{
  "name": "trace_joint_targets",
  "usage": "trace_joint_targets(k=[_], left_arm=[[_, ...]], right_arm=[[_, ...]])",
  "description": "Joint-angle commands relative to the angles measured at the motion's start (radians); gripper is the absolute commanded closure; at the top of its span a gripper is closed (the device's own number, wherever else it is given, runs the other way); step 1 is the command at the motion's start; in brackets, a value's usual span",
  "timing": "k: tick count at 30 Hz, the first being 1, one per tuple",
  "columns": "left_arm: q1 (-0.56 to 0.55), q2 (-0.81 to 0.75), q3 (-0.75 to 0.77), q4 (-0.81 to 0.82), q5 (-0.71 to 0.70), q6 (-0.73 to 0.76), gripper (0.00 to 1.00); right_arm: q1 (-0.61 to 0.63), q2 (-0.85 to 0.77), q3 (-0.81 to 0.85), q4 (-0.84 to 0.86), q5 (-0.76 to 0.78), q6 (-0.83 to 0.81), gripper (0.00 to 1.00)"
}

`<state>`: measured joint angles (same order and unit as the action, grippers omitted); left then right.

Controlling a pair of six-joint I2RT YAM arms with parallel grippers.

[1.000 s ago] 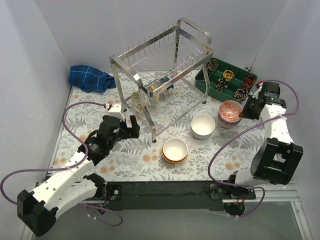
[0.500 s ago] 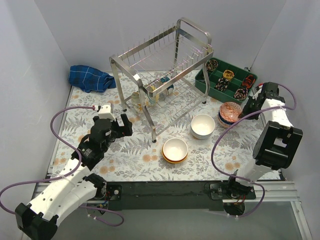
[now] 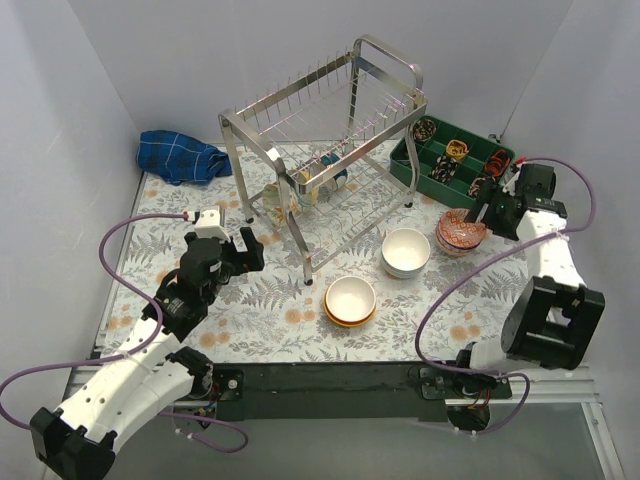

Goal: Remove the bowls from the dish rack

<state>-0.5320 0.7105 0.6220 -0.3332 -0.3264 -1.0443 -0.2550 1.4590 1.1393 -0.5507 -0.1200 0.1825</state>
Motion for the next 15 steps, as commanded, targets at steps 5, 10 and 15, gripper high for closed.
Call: trace_joint_targets(k=[5, 10, 15], left_arm=[[0.006, -0.013, -0.015, 0.019, -0.022, 0.009, 0.02], [0.009, -0.014, -0.021, 0.031, -0.028, 0.007, 0.02], [0.009, -0.005, -0.022, 0.031, -0.022, 0.012, 0.02]], right_arm=[[0.209, -0.293, -0.174, 0.315, 0.022, 0.011, 0.09], [0.394, -0.393, -0.395, 0.619, -0.047, 0.103, 0.05], [0.542, -0.336, -0.464, 0.887, -0.062, 0.100, 0.03]])
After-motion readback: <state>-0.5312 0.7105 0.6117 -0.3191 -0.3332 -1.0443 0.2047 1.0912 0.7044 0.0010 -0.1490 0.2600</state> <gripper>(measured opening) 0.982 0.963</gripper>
